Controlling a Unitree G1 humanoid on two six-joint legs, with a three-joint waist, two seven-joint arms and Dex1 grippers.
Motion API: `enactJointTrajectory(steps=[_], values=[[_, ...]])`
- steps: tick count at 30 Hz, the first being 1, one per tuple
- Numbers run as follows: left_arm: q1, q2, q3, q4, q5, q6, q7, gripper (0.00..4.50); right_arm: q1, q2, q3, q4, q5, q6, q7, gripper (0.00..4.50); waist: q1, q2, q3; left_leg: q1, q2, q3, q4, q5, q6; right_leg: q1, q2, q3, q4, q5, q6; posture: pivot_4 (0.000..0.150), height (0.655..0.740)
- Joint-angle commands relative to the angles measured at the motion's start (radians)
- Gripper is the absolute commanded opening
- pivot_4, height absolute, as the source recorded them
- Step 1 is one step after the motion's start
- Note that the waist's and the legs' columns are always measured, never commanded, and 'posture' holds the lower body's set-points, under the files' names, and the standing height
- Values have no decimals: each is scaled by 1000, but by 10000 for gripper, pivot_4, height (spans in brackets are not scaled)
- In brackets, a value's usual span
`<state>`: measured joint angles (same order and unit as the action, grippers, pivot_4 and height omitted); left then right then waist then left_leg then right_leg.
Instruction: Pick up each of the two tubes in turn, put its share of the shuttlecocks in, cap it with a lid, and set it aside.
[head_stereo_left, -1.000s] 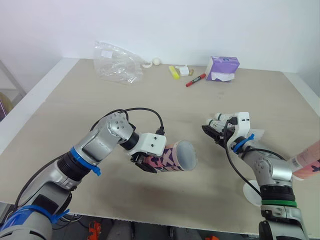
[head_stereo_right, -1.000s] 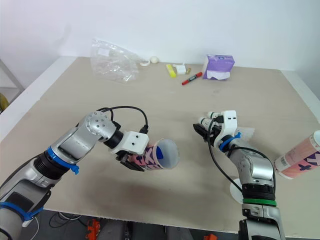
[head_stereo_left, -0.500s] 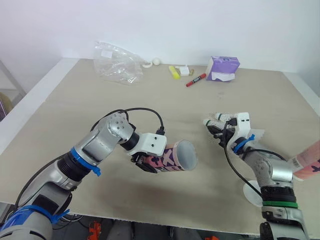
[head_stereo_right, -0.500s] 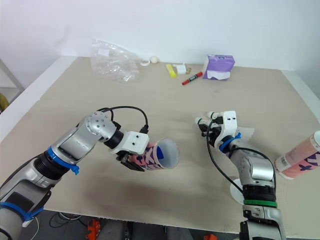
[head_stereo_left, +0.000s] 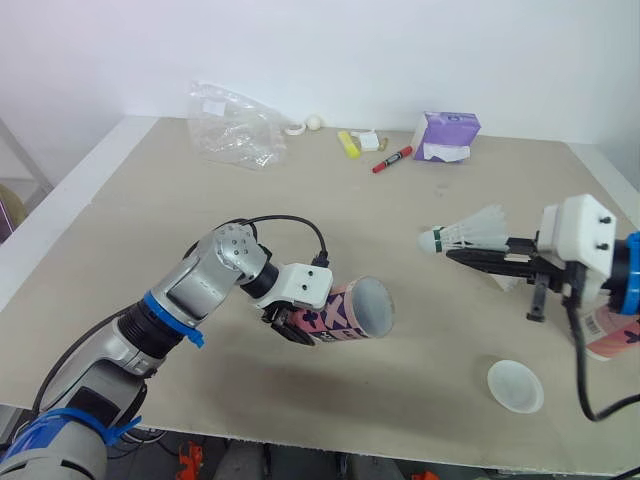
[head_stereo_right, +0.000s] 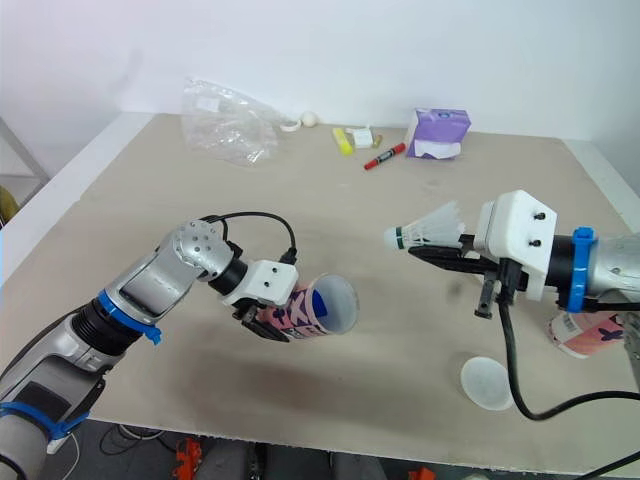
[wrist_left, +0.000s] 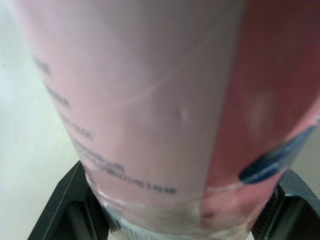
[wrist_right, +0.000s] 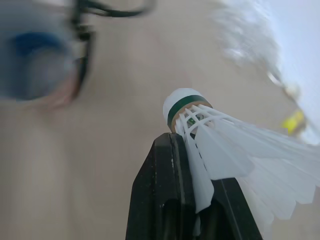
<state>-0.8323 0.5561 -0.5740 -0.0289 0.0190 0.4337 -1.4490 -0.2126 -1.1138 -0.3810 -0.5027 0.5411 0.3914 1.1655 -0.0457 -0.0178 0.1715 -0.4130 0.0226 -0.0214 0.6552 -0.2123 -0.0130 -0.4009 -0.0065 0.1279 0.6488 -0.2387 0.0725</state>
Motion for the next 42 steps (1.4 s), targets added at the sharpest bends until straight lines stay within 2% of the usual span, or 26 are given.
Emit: enactJointTrajectory(steps=[1,7,13,19,23,24,25,26,27,28,30,32,35,39,42], values=[[-7,-13,-12,47,13,40,14,28383,-9,-35,-7,-85,37,-36,59,1344,1,0,0,0,0,0,0,0,0,0,0,0,0,0,0,1500,7400],[-18,-32,-10,33,-6,118,11,28383,-8,-29,84,-126,-38,-121,61,1344,1,0,0,-1,-2,1,1,0,0,0,-3,1,0,0,0,1500,7400],[-10,-23,-20,4,0,131,22,28383,-117,0,254,-77,-150,-206,43,1344,3,0,0,-4,-3,1,1,0,0,-3,-3,0,0,-1,1,1500,7400],[-5,-14,-20,-8,3,142,29,28383,-204,25,345,-102,-154,-180,49,1344,3,0,0,-6,-3,0,1,0,0,-4,-3,0,0,-1,1,1500,7400],[-4,-10,-19,-5,6,140,36,28383,-213,18,335,-119,-119,-156,62,13783,4,0,0,-7,-3,-1,1,0,0,-5,-3,0,0,-1,1,1500,7400],[-4,-10,-19,-5,6,140,36,28383,-212,20,329,-120,-106,-144,60,19571,4,0,0,-7,-3,-1,1,0,0,-5,-3,0,0,-1,1,1500,7400],[-3,-10,-19,-4,6,140,37,28383,-212,23,315,-123,-84,-128,54,22089,4,0,0,-7,-3,-1,1,0,0,-5,-3,0,0,-1,1,1500,7400],[-4,-10,-20,-2,6,139,37,28383,-210,25,292,-123,-54,-106,46,27942,4,0,0,-7,-3,-1,1,0,0,-5,-3,0,0,-1,1,1500,7400],[-3,-10,-20,-1,7,138,38,28383,-209,26,276,-125,-33,-89,39,31424,4,0,0,-7,-3,-1,1,0,0,-5,-3,0,0,-1,1,1500,7400],[-3,-10,-21,0,7,137,38,28383,-203,25,250,-127,2,-56,28,37725,3,0,0,-7,-3,-1,1,0,0,-4,-3,0,0,-1,1,1500,7400],[-4,-10,-22,4,8,134,37,28383,-177,31,168,-118,103,53,-23,44126,4,0,0,-7,-3,-1,1,0,0,-4,-3,0,0,-1,1,1500,7400],[-4,-10,-24,9,9,129,37,28383,-113,65,44,-78,207,181,-114,44126,7,-2,0,-8,-3,-2,1,0,0,-4,-3,-1,0,-1,1,1500,7400],[-2,-8,-26,10,9,124,38,28383,-12,117,-90,-34,271,276,-206,44126,10,-4,-1,-8,-3,-3,1,0,0,-4,-3,-1,0,-1,1,1500,7400],[4,-6,-29,6,8,120,39,28383,147,236,-192,57,151,278,-389,44126,13,-4,-1,-8,-3,-5,2,0,1,-3,-2,-2,0,-1,1,1500,7400],[5,-3,-31,4,8,118,38,28383,203,322,-212,97,86,264,-516,44126,13,-2,-2,-7,-3,-4,2,1,1,-4,-2,-2,0,-1,1,1500,7400]])
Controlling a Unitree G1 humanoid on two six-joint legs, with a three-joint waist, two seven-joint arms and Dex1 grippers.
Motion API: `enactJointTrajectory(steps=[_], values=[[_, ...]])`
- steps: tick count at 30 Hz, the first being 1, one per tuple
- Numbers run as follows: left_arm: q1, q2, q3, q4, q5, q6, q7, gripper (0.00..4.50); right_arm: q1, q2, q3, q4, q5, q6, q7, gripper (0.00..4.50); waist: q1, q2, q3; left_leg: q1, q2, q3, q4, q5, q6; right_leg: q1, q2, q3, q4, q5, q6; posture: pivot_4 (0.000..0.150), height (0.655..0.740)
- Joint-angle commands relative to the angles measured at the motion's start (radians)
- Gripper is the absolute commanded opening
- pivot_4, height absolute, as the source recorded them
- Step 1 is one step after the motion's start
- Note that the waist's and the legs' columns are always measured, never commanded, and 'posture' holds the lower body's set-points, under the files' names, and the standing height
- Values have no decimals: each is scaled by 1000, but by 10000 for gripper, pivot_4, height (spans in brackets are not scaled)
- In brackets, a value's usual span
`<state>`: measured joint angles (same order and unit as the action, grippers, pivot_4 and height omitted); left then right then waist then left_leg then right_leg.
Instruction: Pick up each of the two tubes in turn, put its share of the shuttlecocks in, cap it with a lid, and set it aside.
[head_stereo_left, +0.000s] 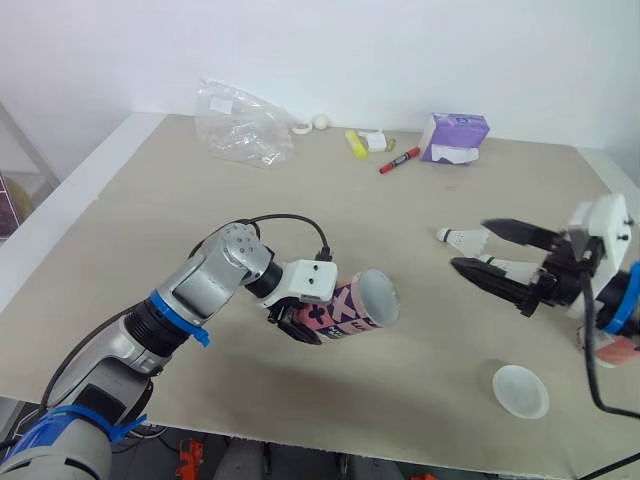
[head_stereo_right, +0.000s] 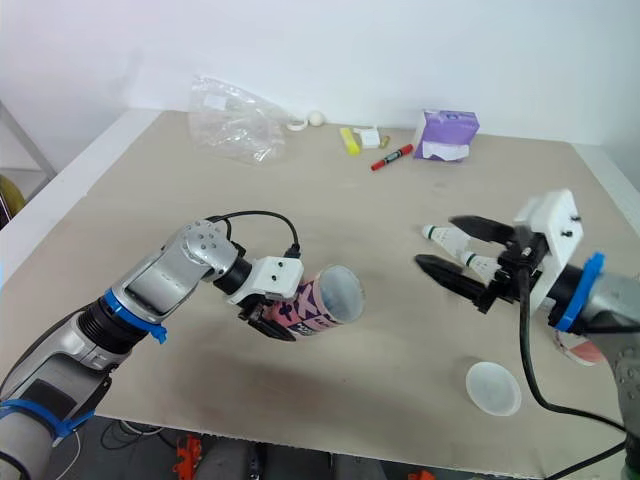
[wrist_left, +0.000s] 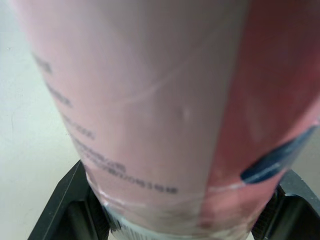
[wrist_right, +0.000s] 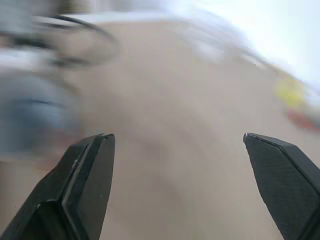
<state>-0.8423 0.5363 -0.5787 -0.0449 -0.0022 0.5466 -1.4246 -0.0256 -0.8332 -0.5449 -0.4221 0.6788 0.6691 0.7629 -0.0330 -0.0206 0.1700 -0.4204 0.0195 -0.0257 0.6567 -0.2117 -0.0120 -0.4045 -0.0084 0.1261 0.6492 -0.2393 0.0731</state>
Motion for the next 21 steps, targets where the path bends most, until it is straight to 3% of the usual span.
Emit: enactJointTrajectory(steps=[1,10,21], values=[[16,17,-27,19,29,5,13,28383,29,64,-46,31,-77,-31,-140,44126,0,3,-1,0,0,0,0,0,0,0,0,0,0,0,0,1500,7400],[17,15,-32,18,31,3,17,28383,23,170,-7,190,-152,-81,-241,44126,-9,6,-3,1,0,1,0,1,1,0,0,1,0,1,0,1500,7400],[28,26,-26,0,29,16,20,28383,-80,195,56,352,-175,-82,-250,44126,-13,7,-4,1,0,1,0,1,1,0,1,1,0,1,0,1500,7400]])
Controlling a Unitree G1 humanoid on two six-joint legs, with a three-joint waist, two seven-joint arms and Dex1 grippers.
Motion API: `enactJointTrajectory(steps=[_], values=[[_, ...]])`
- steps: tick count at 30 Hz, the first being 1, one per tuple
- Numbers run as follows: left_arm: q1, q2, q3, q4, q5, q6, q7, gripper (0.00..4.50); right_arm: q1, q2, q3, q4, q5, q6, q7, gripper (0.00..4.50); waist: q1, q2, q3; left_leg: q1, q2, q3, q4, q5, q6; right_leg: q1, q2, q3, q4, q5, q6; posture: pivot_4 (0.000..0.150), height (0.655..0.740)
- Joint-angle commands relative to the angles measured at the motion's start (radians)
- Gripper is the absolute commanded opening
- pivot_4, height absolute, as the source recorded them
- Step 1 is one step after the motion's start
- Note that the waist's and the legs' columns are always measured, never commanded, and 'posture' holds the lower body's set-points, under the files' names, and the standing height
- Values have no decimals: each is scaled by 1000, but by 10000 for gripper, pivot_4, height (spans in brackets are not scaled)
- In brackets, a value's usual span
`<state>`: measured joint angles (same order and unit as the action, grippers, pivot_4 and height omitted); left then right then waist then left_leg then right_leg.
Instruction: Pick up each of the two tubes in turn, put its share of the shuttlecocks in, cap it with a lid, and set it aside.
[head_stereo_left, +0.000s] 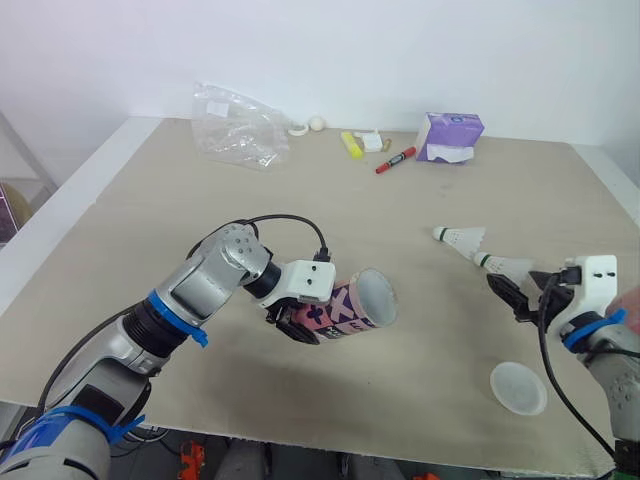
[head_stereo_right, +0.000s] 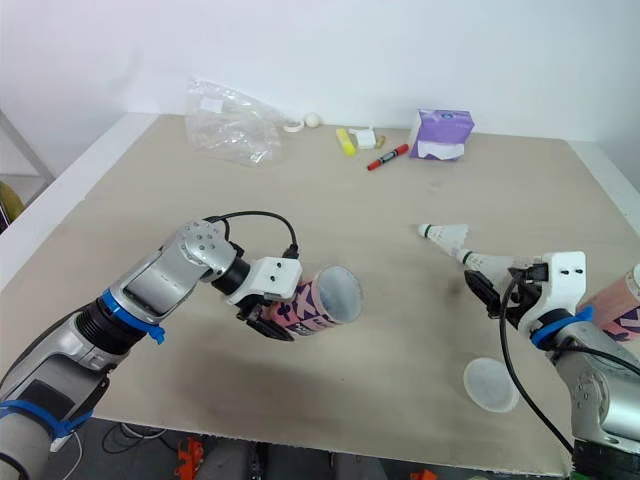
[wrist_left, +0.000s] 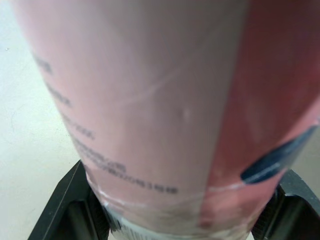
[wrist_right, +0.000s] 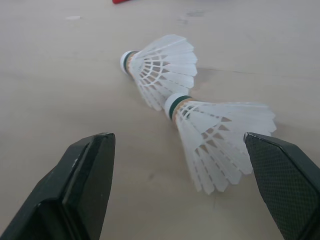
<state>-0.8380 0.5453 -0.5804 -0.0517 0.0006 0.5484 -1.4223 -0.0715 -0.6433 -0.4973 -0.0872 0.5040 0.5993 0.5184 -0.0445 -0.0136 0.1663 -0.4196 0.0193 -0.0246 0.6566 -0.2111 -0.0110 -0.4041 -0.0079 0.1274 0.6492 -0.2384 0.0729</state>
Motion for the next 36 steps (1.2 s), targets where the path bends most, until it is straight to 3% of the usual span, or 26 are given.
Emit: enactJointTrajectory(steps=[1,16,19,27,32,36], values=[[24,19,-24,5,26,15,18,28383,-42,5,15,25,-2,-14,-4,44126,-2,0,0,0,0,0,0,0,0,0,0,0,0,0,0,1500,7400],[33,23,-20,-15,20,36,30,28383,-163,10,83,148,-13,-5,3,44126,-3,0,0,1,1,0,0,0,0,0,1,0,0,0,0,1500,7400],[36,24,-19,-23,17,43,33,28383,-182,13,89,176,-21,-7,-9,36074,-3,0,0,1,1,0,0,0,0,0,1,0,0,0,0,1500,7400],[37,26,-19,-28,16,48,38,28383,-218,23,92,244,-52,-35,-40,1312,-3,0,0,1,1,0,0,0,0,0,1,1,0,1,0,1500,7400],[38,27,-20,-32,14,50,36,28383,-196,14,102,211,-74,-83,-17,507,-3,0,0,1,1,0,-1,0,0,0,1,1,0,1,0,1500,7400],[31,22,-21,-23,13,47,34,28383,-139,-34,106,85,-91,-92,17,507,-2,1,0,1,0,0,-1,0,0,0,1,1,0,0,0,1500,7400]])
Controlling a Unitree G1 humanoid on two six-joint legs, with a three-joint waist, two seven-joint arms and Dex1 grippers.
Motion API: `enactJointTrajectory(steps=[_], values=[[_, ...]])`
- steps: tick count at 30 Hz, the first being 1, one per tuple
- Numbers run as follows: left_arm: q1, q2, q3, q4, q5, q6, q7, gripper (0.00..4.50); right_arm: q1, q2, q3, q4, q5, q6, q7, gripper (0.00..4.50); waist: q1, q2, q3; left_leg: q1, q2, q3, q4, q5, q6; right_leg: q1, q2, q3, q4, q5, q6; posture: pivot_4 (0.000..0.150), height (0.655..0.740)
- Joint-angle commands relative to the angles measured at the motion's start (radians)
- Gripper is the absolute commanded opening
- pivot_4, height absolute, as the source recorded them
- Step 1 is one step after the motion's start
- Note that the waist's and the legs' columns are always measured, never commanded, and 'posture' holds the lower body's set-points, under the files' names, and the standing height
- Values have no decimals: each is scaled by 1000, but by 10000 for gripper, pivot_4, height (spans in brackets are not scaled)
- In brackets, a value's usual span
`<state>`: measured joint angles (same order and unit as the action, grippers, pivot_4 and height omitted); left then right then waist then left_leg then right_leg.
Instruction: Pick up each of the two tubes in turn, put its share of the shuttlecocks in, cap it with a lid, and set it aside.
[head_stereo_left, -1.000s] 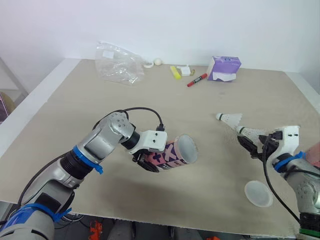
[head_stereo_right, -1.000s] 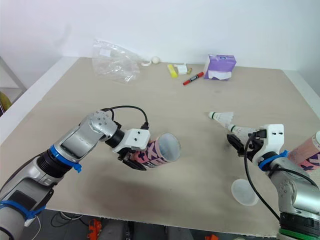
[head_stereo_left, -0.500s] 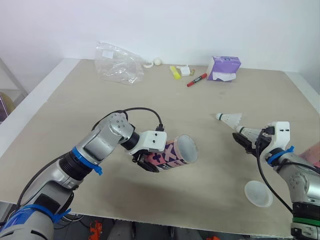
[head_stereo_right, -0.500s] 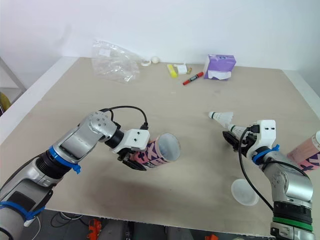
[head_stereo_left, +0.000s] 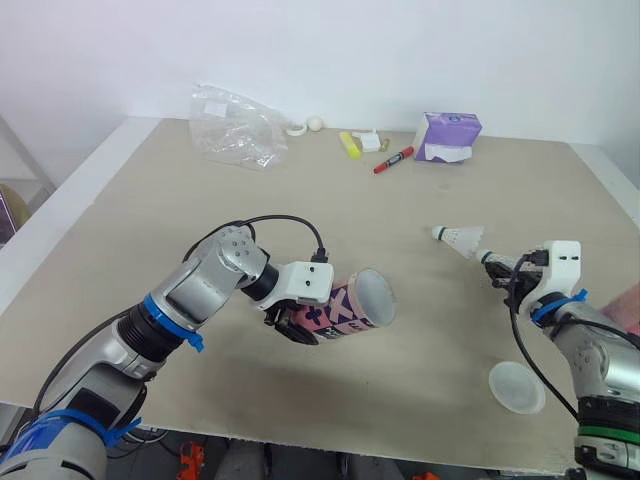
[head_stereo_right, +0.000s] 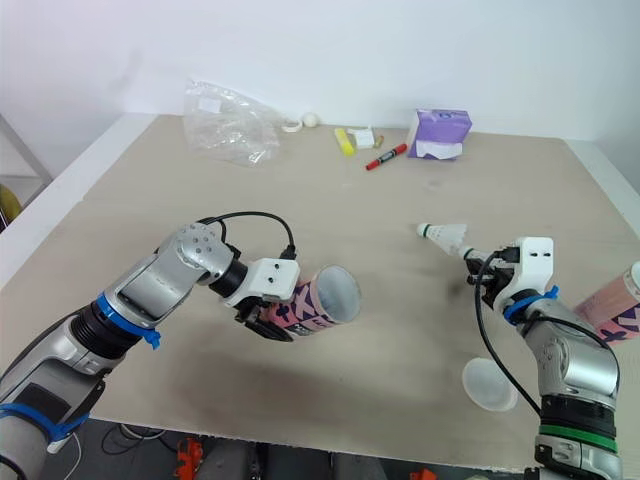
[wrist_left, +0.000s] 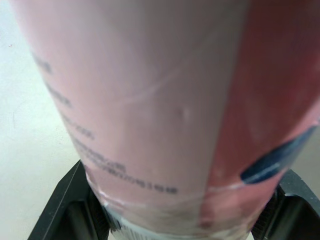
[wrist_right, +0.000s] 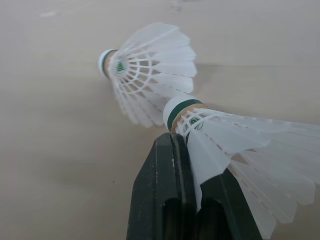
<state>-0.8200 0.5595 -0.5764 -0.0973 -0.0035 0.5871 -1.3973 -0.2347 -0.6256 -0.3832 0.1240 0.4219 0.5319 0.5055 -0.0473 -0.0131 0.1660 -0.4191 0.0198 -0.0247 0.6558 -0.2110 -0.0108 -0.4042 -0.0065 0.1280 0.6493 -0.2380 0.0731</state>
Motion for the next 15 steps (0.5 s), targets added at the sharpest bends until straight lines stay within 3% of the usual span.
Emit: enactJointTrajectory(steps=[1,7,11,15], values=[[11,6,-27,26,16,5,7,28383,49,-104,-9,-214,-20,-46,73,507,1,3,1,0,0,0,0,0,0,0,0,0,0,0,0,1500,7400],[7,3,-30,39,15,-7,0,28383,71,-342,-31,-468,-32,-180,291,507,0,7,1,1,-1,2,0,0,0,0,0,3,0,0,3,1500,7400],[0,-2,-32,52,16,-14,-2,28383,-4,-517,-49,-625,79,-216,510,507,0,6,1,3,0,2,0,0,0,1,0,2,0,0,2,1500,7400],[-5,-6,-33,67,19,-21,-2,28383,-20,-605,-2,-732,114,-221,610,507,2,2,1,3,0,2,-1,0,0,1,-1,2,0,-1,1,1500,7400]])
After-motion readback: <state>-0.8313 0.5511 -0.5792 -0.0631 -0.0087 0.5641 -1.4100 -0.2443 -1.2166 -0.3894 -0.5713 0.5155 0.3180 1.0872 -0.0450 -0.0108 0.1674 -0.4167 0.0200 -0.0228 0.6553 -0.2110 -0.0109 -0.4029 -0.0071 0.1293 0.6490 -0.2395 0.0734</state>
